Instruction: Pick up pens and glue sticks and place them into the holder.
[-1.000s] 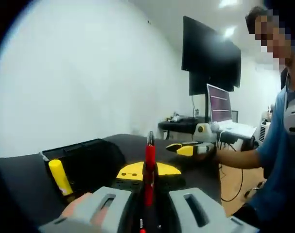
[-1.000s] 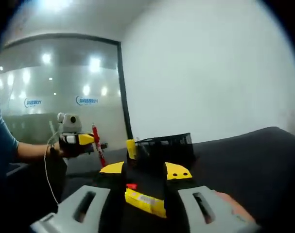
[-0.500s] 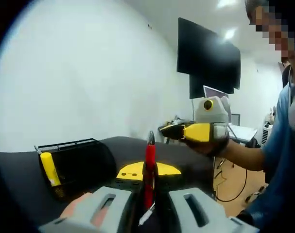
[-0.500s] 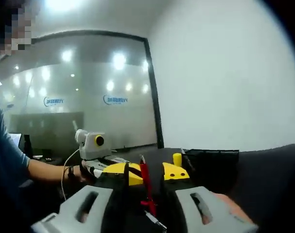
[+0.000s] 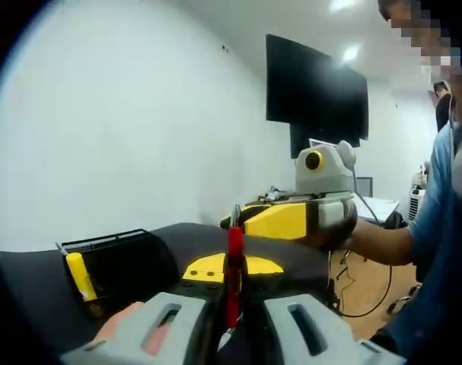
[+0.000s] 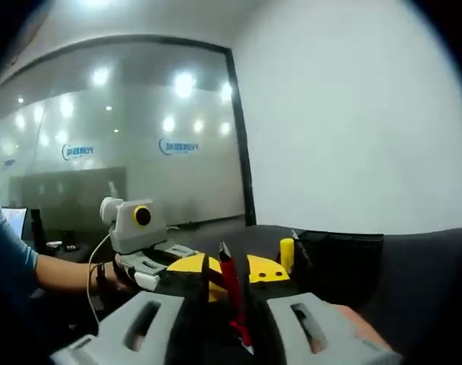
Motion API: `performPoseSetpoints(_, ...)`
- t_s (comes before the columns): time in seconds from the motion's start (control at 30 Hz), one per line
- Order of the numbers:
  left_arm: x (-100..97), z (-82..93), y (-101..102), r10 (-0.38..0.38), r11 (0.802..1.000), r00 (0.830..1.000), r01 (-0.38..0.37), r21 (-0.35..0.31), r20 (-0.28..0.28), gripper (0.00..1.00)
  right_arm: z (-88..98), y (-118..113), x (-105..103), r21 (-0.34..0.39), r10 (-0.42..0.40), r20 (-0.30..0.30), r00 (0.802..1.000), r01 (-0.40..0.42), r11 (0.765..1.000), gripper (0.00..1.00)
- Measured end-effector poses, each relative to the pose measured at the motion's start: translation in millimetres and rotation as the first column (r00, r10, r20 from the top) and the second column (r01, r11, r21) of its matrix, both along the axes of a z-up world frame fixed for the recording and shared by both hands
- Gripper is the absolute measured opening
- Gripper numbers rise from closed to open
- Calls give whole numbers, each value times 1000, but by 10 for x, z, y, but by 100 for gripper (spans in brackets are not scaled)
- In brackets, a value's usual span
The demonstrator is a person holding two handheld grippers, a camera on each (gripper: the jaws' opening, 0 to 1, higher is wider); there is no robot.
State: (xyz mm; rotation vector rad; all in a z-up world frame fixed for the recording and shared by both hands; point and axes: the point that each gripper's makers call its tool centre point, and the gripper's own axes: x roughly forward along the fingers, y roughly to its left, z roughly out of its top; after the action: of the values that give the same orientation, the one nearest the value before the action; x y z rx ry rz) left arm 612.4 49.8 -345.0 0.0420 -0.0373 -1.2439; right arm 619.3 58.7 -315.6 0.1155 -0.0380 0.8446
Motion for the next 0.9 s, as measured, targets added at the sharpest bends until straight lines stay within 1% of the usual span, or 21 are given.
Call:
performPoseSetpoints(0.07,-14,3,5,0,1000,1000,0,0,3,7,-11,9,3,-8,1,-2,1000,-1,1000,13)
performPoseSetpoints(0.13,-17,2,16,0,1000,1000,0,2,6,7,-9,1,8,-12,-9,0,1000,9,1000,7)
performPoseSetpoints(0.17,-17,0,18,1,1000,1000,-1,3,7,7,-5,0,7,-12,-10,1,1000,10,1000,6)
performPoseSetpoints(0.37,-12,17,24,-5,1000,1000,5,-15,7,7,8,-9,4,-25,-26,16,1000,26,999,5)
performPoseSetpoints(0.43,3,8,34,5,1000,1000,-5,-15,9,9,15,-50,16,-28,-48,26,999,49,998,5)
performPoseSetpoints(0.47,5,-10,54,16,1000,1000,-16,-19,15,11,17,-71,24,-29,-57,30,998,58,998,5)
performPoseSetpoints(0.53,-12,-23,99,14,999,1000,-14,-51,-3,25,7,-159,59,-28,-86,28,996,86,996,5)
performPoseSetpoints(0.6,15,-85,185,16,998,1000,-17,-59,-18,41,-14,-233,86,-33,-106,23,994,107,994,5)
performPoseSetpoints(0.67,105,-197,287,41,999,998,-42,-26,-52,47,-40,-305,109,-43,-126,22,992,127,991,5)
performPoseSetpoints(0.73,203,-255,375,71,997,996,-72,-21,-60,53,-54,-380,119,-40,-141,17,990,142,989,5)
performPoseSetpoints(0.8,299,-342,467,95,995,994,-94,16,-61,61,-54,-441,113,-27,-150,11,989,151,988,5)
performPoseSetpoints(0.9,444,-392,642,136,991,987,-136,2,-79,70,-68,-497,109,-23,-160,2,987,160,987,5)
